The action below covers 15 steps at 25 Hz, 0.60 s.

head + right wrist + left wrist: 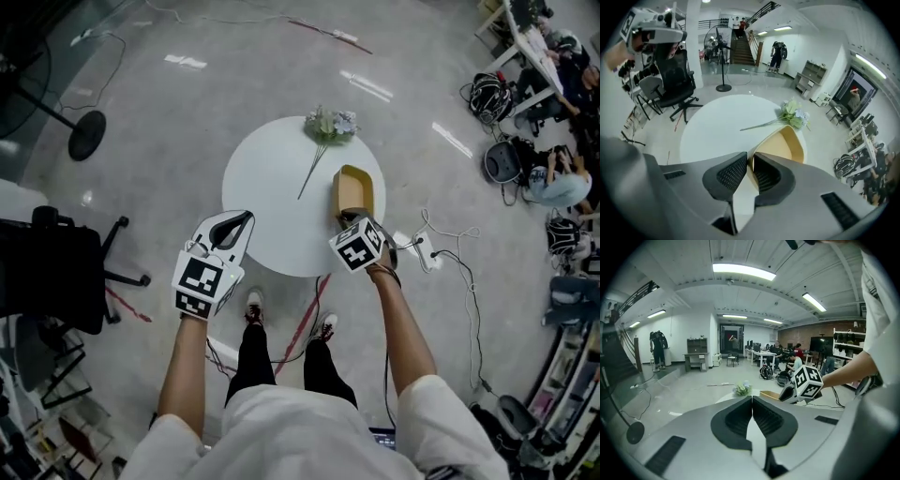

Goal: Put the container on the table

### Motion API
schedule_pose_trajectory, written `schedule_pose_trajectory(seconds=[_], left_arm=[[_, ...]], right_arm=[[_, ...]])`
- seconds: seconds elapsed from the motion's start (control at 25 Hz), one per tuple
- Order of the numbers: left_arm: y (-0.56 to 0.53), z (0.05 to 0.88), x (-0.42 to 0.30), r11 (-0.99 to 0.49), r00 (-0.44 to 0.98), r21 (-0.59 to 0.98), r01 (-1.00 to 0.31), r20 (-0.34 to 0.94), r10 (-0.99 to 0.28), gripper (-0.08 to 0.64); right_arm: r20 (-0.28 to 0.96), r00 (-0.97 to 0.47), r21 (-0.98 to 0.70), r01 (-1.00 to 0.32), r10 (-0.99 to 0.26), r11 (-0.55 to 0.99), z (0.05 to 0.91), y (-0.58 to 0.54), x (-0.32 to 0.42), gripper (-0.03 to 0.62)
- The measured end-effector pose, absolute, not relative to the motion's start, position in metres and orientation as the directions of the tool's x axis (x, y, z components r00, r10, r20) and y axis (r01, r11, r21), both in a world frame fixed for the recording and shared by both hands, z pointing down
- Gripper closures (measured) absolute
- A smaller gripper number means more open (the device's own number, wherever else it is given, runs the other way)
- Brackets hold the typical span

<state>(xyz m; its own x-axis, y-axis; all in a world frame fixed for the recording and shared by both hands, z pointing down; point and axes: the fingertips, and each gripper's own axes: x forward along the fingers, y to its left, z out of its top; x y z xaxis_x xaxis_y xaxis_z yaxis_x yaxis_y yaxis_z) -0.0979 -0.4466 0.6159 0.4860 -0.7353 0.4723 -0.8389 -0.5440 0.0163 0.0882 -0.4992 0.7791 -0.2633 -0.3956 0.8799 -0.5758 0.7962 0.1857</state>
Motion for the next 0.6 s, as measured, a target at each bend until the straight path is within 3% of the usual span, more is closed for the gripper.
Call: schedule_pose_trajectory(seconds=[0.28, 0.48, 0.6], left_arm=[[-0.459, 0.647, -0.113, -0.526, 0.463, 0.036, -0.850, 0.527, -0.712, 0.540], [-0.464, 0.640, -0.109, -0.542, 0.471, 0.022, -0.840, 0.523, -0.710, 0.540], [-0.467, 0.619, -0.099, -0.555, 0.484, 0.005, -0.832, 0.497, -0.720, 0.540]], right_arm=[[0.916, -0.152, 0.285, -0.408, -0.372, 0.867, 0.829, -0.516, 0.075, 0.526], [0.909, -0.236, 0.157, -0.569, -0.344, 0.807, 0.816, -0.517, 0.069, 0.465], [0.875, -0.292, 0.106, -0.661, -0.385, 0.743, 0.780, -0.521, 0.074, 0.498]])
